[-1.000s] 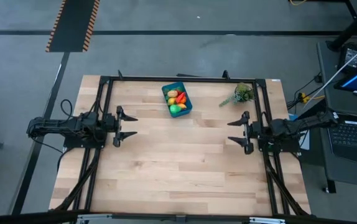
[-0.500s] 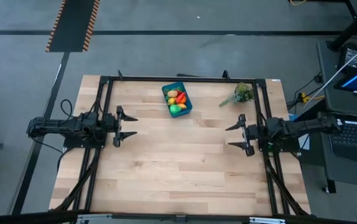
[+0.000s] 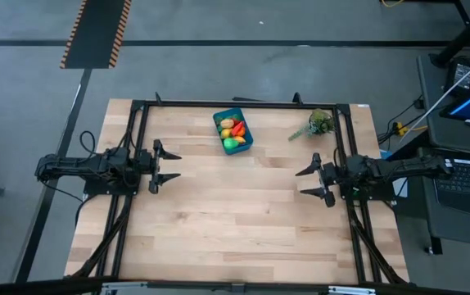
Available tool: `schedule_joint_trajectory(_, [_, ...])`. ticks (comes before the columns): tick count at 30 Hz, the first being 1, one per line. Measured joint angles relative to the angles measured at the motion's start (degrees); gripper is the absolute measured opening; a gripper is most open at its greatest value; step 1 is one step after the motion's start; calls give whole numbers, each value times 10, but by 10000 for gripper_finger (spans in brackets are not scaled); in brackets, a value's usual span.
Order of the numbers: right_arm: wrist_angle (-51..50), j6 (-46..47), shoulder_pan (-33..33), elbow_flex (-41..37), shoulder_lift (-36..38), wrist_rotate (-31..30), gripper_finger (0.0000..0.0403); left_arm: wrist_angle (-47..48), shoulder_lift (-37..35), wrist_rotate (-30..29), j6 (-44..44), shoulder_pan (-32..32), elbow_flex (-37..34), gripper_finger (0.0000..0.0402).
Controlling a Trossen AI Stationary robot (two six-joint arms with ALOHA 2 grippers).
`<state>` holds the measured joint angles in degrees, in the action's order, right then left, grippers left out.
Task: Pick and placing Produce into tupperware
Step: Return to Home Position
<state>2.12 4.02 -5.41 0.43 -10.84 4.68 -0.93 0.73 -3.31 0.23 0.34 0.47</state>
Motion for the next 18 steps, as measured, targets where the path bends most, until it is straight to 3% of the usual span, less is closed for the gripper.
schedule_joint_trajectory(8, [52,-20,-1,0,1,0,299,0,0,0,0,0,0,276])
schedule_joint_trajectory(12, [10,-63,-17,0,23,2,299,0,0,0,0,0,0,276])
schedule_joint_trajectory(18, [-5,-60,-19,0,109,-8,299,0,0,0,0,0,0,276])
